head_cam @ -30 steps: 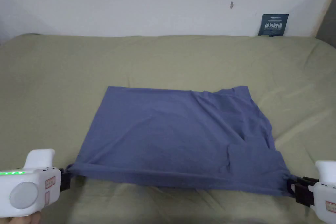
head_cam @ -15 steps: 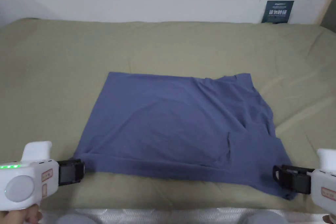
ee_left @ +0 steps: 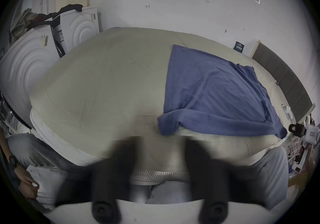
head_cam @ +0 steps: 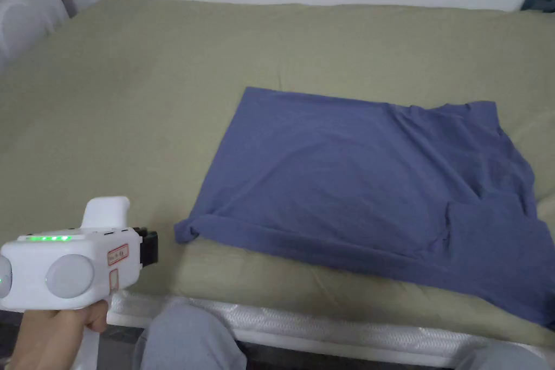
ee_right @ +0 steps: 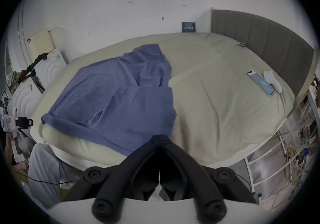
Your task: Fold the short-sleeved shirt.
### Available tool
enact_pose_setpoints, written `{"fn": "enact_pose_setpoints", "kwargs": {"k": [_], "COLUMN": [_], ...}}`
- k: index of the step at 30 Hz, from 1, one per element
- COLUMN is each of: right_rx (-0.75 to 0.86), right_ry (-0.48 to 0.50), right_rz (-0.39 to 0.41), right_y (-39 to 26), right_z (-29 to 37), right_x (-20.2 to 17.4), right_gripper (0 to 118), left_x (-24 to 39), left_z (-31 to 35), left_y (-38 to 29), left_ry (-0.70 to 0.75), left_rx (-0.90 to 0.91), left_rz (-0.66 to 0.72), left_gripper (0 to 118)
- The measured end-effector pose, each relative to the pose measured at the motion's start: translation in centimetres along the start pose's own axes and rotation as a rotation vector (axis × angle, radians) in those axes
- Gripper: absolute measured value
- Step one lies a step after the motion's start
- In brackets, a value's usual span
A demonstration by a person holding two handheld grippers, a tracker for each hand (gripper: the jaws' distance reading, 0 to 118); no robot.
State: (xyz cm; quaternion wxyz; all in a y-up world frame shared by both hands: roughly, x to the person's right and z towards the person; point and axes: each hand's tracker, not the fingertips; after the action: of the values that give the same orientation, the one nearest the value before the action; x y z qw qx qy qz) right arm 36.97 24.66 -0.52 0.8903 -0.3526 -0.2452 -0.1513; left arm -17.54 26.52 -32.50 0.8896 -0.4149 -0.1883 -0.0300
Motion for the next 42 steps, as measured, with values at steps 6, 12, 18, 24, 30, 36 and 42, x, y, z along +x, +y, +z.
{"fn": "enact_pose_setpoints", "kwargs": {"k": [6,12,18,24,30,36,42], "right_rx": [-0.039,-0.066,-0.086,-0.078,-0.190,-0.217,-0.184], "right_ry": [0.012,0.018,0.017,0.039,0.102,0.092,0.135], "right_rz": [-0.028,-0.027,-0.010,0.002,0.065,0.111,0.068], "right_y": [0.6,0.6,0.7,0.8,0.5,-0.4,0.2], "right_z": [-0.5,-0.6,-0.9,-0.3,-1.9,-4.6,-3.5], "right_x": [-0.4,-0.4,-0.4,0.9,0.9,0.5,0.8], "right_gripper": [0,0,0,70,118,62,8], "left_x": [0.3,0.2,3.2,4.4,4.3,4.5,4.7], "left_z": [-2.4,-6.8,-8.7,-8.5,-8.1,-8.0,-7.4], "left_y": [1.3,4.1,4.3,4.0,4.1,4.4,4.4], "left_ry": [-0.058,-0.058,-0.068,-0.070,-0.064,-0.043,-0.045], "left_rx": [-0.048,-0.122,-0.156,-0.154,-0.151,-0.145,-0.141], "left_rz": [-0.018,0.049,-0.003,-0.054,-0.059,-0.080,-0.068], "left_gripper": [35,115,52,9,9,9,9]}}
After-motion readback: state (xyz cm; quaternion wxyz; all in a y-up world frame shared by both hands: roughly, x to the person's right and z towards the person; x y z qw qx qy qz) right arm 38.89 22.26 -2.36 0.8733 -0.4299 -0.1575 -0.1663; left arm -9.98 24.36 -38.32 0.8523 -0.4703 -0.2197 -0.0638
